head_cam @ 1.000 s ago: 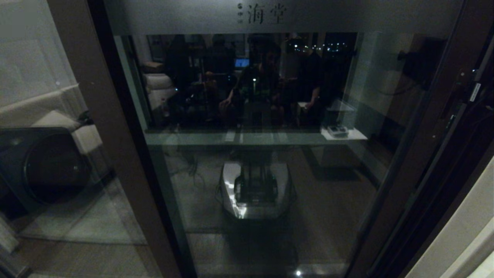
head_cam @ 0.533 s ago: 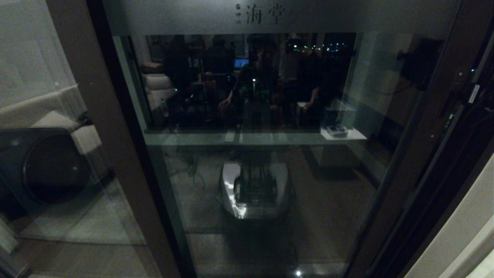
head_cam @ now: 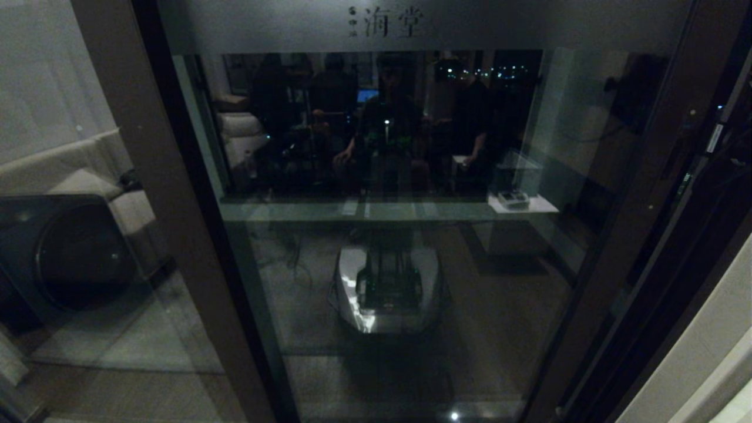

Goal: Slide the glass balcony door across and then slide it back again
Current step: Open the slid door

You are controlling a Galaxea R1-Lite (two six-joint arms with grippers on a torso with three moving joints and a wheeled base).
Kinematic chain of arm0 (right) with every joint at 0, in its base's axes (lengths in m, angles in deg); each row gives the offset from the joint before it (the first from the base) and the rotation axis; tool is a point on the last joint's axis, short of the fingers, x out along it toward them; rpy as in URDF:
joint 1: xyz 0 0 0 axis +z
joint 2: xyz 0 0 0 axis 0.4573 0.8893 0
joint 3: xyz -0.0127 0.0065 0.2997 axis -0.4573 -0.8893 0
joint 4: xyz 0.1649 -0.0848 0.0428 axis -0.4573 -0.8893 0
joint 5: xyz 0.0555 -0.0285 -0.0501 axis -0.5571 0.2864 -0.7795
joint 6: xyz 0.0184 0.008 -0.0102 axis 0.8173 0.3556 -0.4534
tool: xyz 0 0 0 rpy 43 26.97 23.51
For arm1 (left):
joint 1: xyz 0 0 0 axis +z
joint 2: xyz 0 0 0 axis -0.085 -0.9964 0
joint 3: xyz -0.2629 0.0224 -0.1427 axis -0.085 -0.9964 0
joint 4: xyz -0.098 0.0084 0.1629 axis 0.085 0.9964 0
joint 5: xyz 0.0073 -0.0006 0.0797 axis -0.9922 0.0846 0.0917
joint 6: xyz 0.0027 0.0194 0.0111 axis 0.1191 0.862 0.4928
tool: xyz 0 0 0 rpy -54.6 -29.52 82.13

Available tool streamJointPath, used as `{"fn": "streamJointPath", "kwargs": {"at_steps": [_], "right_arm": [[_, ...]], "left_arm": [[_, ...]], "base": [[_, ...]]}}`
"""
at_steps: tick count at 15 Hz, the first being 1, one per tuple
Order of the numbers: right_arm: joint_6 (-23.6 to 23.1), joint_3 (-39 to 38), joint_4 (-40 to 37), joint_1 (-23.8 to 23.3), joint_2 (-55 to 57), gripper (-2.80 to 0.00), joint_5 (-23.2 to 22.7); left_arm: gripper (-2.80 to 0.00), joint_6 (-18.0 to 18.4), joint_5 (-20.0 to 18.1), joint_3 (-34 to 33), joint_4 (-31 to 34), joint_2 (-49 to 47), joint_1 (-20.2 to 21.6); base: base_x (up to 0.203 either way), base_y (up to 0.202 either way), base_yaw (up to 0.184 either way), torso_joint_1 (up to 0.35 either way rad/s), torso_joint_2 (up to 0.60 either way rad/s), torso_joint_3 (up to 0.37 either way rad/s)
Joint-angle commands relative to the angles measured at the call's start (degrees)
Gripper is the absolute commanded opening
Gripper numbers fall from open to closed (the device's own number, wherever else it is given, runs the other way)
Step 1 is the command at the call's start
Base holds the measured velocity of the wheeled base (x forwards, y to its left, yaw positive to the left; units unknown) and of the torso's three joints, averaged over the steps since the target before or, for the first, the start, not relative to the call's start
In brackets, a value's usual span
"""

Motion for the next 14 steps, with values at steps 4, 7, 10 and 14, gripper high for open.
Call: {"fn": "streamJointPath", "kwargs": {"at_steps": [4, 7, 10, 14], "right_arm": [[0.0, 1.0, 0.0, 0.1, -0.5, -2.80, 0.3], [-0.2, 1.2, -0.1, 0.1, -0.4, -2.80, 0.3], [-0.3, 1.2, -0.4, 0.8, -0.5, -2.80, 0.1], [-0.2, 0.2, -0.9, 3.6, -1.7, -2.80, 0.2]], "left_arm": [[-2.80, 0.0, 0.0, 0.0, 0.1, -0.1, 0.0], [-2.80, 0.0, 0.0, 0.0, 0.1, -0.1, 0.0], [-2.80, 0.0, 0.0, 0.0, 0.0, -0.1, 0.0], [-2.80, 0.0, 0.0, 0.0, 0.0, -0.1, 0.0]], "base": [[0.000, 0.000, 0.000, 0.000, 0.00, 0.000], [0.000, 0.000, 0.000, 0.000, 0.00, 0.000], [0.000, 0.000, 0.000, 0.000, 0.00, 0.000], [0.000, 0.000, 0.000, 0.000, 0.00, 0.000]]}}
